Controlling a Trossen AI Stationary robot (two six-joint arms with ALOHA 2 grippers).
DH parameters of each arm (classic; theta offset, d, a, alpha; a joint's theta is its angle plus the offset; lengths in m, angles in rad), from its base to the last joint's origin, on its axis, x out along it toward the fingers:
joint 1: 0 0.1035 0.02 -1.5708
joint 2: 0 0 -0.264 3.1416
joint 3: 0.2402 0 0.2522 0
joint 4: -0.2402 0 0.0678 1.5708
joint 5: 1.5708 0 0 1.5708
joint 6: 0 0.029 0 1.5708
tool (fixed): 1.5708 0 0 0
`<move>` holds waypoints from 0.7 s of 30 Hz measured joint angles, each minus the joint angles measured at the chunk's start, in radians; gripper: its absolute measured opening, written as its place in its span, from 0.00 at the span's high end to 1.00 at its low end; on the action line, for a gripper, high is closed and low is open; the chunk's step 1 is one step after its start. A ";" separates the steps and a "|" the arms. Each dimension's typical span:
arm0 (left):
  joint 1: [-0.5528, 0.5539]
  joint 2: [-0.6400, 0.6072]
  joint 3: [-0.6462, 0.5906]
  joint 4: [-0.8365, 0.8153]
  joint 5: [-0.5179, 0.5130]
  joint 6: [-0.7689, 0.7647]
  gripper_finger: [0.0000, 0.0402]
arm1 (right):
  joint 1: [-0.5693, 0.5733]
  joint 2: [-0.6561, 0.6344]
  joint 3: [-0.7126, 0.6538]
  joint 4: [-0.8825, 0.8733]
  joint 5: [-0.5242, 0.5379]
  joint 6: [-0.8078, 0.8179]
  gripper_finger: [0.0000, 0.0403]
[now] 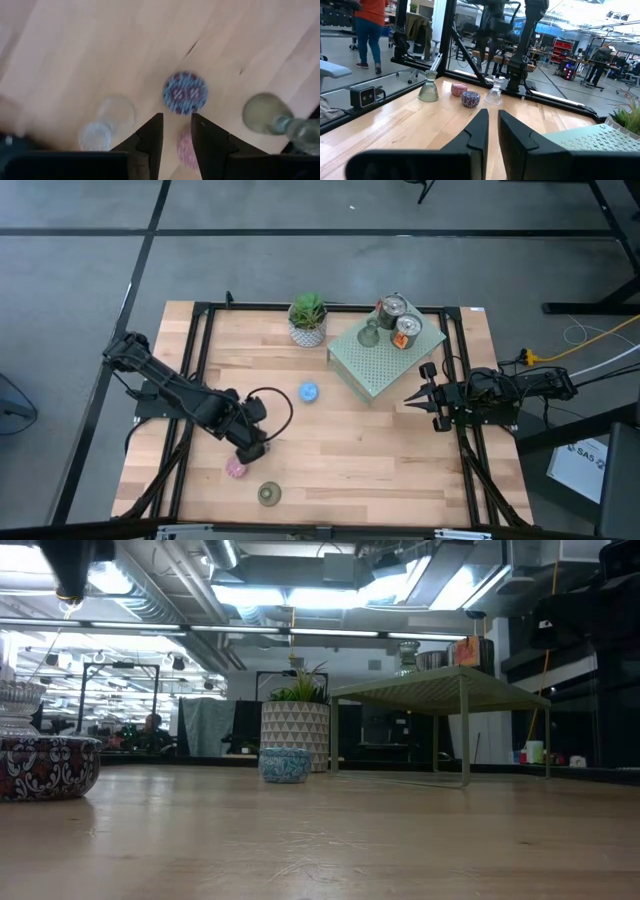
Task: Pick & Place candle stick holders
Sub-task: Align the transparent glass candle holder with the other green glass candle holder on the shelf
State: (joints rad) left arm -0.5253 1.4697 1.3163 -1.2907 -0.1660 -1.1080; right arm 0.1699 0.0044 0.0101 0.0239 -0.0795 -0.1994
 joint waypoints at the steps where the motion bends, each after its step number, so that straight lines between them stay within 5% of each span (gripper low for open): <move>1: -0.003 0.001 -0.007 -0.011 0.011 -0.019 0.77 | 0.000 0.000 0.000 0.000 0.000 0.000 0.89; 21: -0.016 0.001 -0.190 -0.069 0.074 -0.241 0.78 | 0.000 0.000 0.000 0.000 0.000 0.000 0.89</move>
State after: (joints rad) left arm -0.5411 1.4712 1.1265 -1.3601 -0.0925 -1.3487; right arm 0.1699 0.0044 0.0098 0.0239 -0.0796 -0.1994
